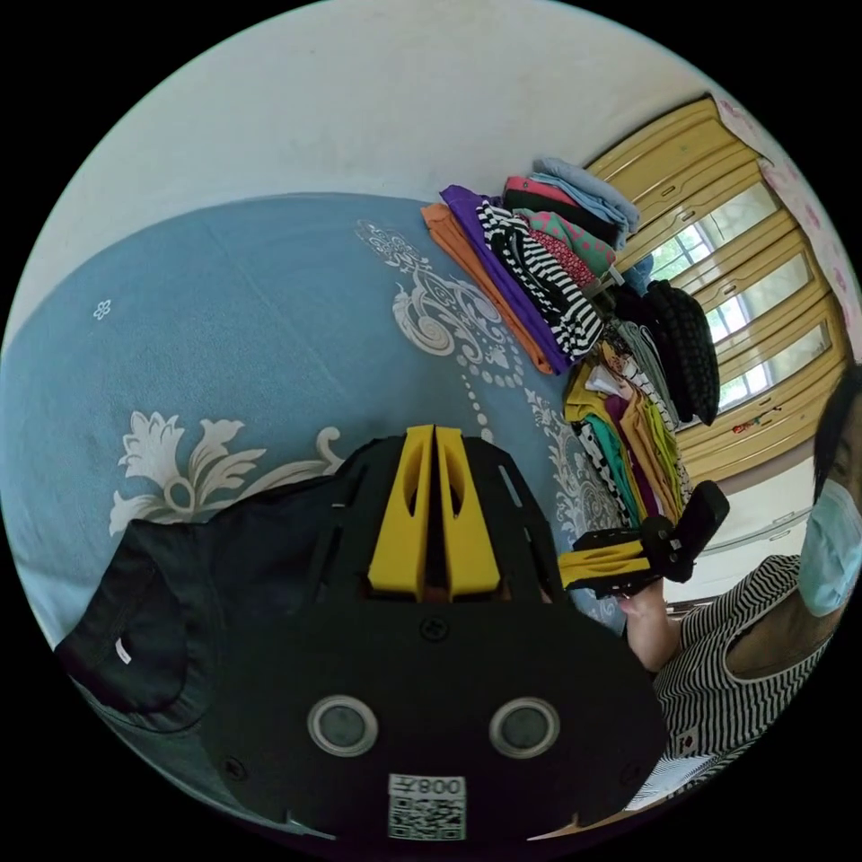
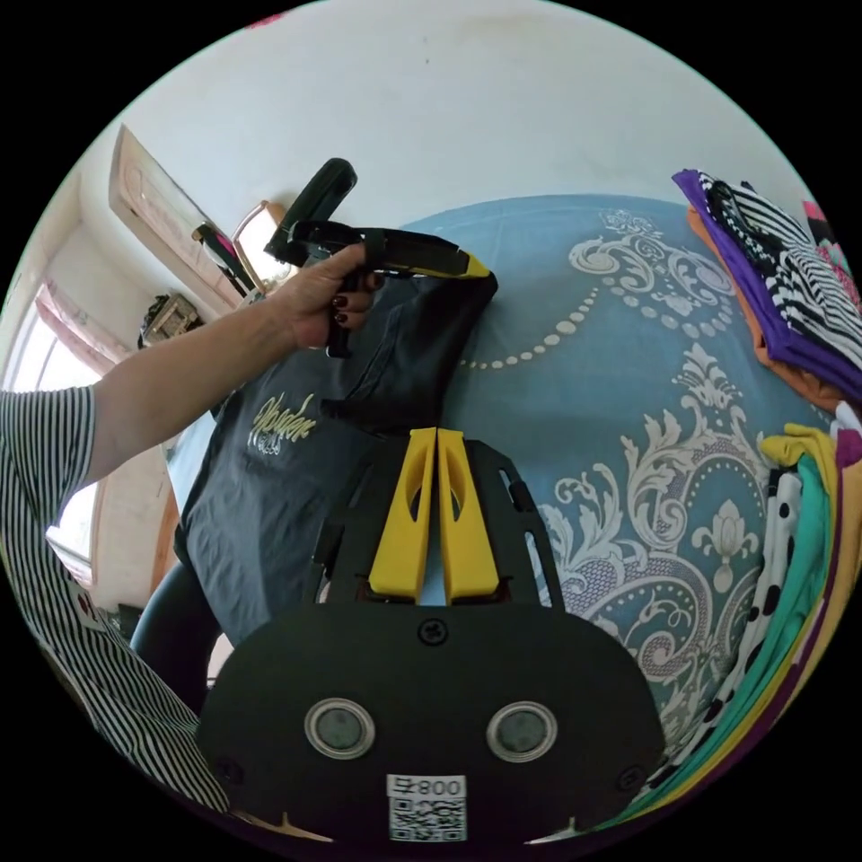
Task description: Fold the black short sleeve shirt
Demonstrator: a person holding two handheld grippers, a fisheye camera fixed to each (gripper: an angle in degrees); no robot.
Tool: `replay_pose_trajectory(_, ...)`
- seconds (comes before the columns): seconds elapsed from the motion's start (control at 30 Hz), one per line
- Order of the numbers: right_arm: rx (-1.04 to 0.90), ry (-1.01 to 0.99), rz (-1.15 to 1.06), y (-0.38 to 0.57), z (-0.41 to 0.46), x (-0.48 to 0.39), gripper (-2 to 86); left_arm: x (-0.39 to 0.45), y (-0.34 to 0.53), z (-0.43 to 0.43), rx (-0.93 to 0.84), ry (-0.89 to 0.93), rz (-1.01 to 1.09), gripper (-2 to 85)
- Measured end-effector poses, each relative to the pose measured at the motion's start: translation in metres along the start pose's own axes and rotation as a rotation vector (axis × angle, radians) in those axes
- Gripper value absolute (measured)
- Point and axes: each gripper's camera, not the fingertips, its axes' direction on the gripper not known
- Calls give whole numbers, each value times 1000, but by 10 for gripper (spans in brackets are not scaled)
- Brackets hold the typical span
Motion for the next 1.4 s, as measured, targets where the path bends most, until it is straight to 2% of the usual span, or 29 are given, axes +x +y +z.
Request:
replay_pose_trajectory(0.2,-25,-14,26,7,1,13,2,21,8,-4,58,-6,-8,8)
replay_pose_trajectory(0.37,-24,-46,55,12,-3,25,2,53,31,-27,121,-90,-3,6)
replay_pose_trajectory(0.5,-24,-48,65,16,-5,30,2,102,70,-20,18,58,105,3)
replay_pose_trajectory(0.67,-15,-77,87,22,-10,38,2,146,113,11,-187,-52,169,2)
replay_pose_trajectory(0.9,101,-29,61,27,-44,30,1,177,125,1,-164,-73,184,2)
replay_pose_trajectory(0.97,134,-70,42,27,-48,27,1,187,125,-9,-130,-88,202,2)
replay_pose_trajectory(1.07,68,-88,10,22,-31,18,1,196,118,-26,-59,-108,213,2)
replay_pose_trajectory(1.2,-26,-17,8,18,-15,9,0,192,97,-35,-11,-177,142,2)
replay_pose_trajectory(1.4,-17,-36,47,15,-21,9,0,195,89,-33,-69,-202,90,2)
